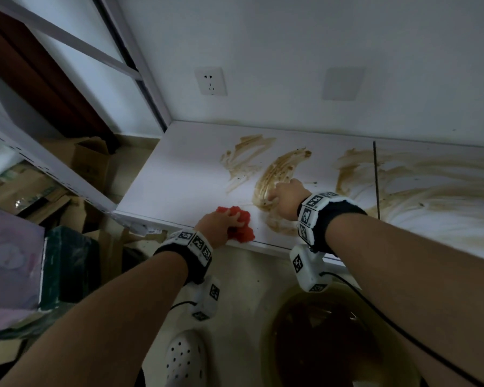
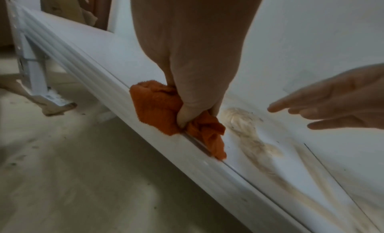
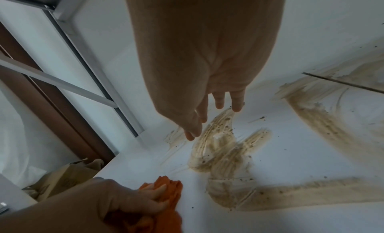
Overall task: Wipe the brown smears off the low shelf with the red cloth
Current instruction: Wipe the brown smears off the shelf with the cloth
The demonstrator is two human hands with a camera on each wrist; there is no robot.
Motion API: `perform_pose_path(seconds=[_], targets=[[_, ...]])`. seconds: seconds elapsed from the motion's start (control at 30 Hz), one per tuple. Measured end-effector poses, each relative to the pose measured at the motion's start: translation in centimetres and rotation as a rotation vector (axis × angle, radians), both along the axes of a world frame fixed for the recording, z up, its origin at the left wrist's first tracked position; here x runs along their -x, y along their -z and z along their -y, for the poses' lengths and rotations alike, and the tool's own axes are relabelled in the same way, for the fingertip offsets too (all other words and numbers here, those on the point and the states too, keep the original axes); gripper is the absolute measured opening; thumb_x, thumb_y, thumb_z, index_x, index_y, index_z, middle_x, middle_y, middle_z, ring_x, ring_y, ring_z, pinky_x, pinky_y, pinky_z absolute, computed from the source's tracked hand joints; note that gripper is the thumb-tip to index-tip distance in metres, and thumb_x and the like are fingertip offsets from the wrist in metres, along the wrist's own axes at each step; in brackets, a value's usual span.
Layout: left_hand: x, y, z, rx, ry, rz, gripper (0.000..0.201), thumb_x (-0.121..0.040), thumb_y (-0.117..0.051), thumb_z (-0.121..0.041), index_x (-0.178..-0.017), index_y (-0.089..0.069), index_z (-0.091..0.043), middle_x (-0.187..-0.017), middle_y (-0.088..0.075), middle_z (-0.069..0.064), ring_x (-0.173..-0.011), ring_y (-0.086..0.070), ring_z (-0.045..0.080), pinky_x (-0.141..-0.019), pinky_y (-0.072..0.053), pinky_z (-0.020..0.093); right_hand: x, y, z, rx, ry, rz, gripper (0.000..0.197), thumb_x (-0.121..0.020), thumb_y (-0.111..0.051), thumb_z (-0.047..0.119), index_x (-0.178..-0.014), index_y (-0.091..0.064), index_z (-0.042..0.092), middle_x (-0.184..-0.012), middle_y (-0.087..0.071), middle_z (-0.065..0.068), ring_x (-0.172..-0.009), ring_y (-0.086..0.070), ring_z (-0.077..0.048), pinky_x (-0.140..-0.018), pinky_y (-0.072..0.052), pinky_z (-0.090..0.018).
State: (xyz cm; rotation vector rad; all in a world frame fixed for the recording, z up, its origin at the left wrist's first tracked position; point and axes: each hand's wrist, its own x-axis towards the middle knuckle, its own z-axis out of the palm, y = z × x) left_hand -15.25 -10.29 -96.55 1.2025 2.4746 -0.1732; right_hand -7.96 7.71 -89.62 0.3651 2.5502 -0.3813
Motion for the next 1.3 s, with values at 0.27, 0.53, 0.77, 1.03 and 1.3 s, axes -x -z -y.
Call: perform_pose_path(seconds=[0.27,0.53,0.77,1.03,1.3], targets=[[4.4,0.6,6.5,0.09,-0.252,0.03,0.056,-0.093,-0.051,-0.014,-0.143,-0.038,-0.036,-0.152,-0.036,0.001,-0.137,-0.038,0.023,-0.113,-0.028,0.027,0.3,0.8,0.3,-0.024,-0.035,-0.028,0.043,-0.091,-0.045,0.013,-0.133,-0.051,0.019,-0.148,-0.035,-0.005,-0.141,-0.023,-0.032,-0.113,-0.03,-0.046],[1.6,0.4,1.4,-0.012,-0.142,0.014,0.042,-0.097,-0.046,-0.027,-0.139,-0.045,-0.025,-0.139,-0.047,0.004,-0.124,-0.05,0.025,-0.103,-0.043,0.034,0.7,-0.3,0.2,-0.069,-0.025,-0.014,0.043,-0.096,-0.043,0.01,-0.138,-0.047,0.019,-0.149,-0.034,-0.007,-0.137,-0.029,-0.031,-0.114,-0.025,-0.038],[-0.5,0.7,-0.4,-0.018,0.262,0.013,0.042,-0.095,-0.047,-0.017,-0.137,-0.049,-0.023,-0.145,-0.04,-0.002,-0.132,-0.038,0.021,-0.105,-0.038,0.033,1.1,0.2,1.1,-0.04,-0.04,-0.026,0.045,-0.094,-0.043,0.01,-0.138,-0.046,0.016,-0.149,-0.033,-0.011,-0.135,-0.035,-0.031,-0.112,-0.031,-0.041],[3.4,0.1,4.4,-0.04,-0.183,0.064,0.047,-0.095,-0.051,-0.015,-0.139,-0.046,-0.03,-0.149,-0.039,-0.002,-0.135,-0.04,0.023,-0.112,-0.031,0.031,0.1,0.9,0.8,-0.199,-0.139,-0.026,0.056,-0.088,-0.053,0.014,-0.141,-0.04,0.019,-0.155,-0.02,-0.005,-0.145,-0.008,-0.033,-0.118,-0.01,-0.05],[0.3,0.2,0.7,-0.056,0.008,0.024,0.044,-0.095,-0.048,-0.017,-0.136,-0.049,-0.029,-0.142,-0.042,-0.003,-0.126,-0.044,0.021,-0.101,-0.043,0.033,-0.7,-0.2,-0.6,-0.291,-0.141,-0.001,0.057,-0.091,-0.046,0.011,-0.146,-0.033,0.017,-0.158,-0.014,-0.005,-0.147,0.002,-0.033,-0.118,0.002,-0.055]])
